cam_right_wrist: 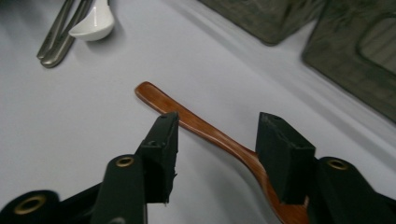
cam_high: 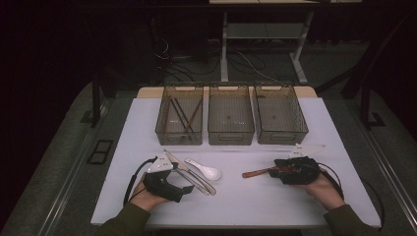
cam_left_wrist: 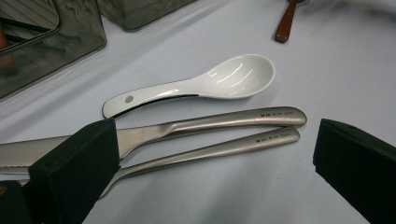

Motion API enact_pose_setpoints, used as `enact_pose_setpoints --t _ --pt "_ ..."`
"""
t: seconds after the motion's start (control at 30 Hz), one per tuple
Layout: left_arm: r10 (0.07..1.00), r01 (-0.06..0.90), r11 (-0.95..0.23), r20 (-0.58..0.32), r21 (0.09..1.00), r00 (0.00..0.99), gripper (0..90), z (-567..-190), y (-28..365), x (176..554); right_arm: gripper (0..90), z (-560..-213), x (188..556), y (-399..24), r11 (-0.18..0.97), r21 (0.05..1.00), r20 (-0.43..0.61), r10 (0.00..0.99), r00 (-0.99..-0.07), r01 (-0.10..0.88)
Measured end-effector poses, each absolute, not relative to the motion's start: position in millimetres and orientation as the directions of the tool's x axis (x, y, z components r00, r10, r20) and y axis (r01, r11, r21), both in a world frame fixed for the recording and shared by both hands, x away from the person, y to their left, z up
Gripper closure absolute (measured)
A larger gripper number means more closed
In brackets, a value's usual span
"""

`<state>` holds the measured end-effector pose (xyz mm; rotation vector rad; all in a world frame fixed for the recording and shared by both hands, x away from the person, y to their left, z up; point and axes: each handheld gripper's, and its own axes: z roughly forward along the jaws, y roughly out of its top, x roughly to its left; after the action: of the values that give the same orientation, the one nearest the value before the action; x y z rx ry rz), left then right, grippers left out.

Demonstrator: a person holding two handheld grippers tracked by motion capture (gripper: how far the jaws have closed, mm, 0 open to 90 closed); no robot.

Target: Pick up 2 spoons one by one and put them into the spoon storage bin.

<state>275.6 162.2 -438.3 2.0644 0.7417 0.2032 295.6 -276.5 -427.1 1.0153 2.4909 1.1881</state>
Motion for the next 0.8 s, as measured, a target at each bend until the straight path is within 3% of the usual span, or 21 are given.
enact_pose_setpoints --t 0.43,0.8 --pt "0.571 0.430 -0.421 -0.135 0.799 0.810 0.0 -440 160 276 40.3 -426 309 -332 0.381 0.730 0.089 0.770 -0.632 0.567" --pt "0.563 0.430 -0.430 -0.136 0.794 0.815 0.0 -441 160 276 39.9 -442 320 -328 0.408 0.680 0.114 0.762 -0.637 0.609"
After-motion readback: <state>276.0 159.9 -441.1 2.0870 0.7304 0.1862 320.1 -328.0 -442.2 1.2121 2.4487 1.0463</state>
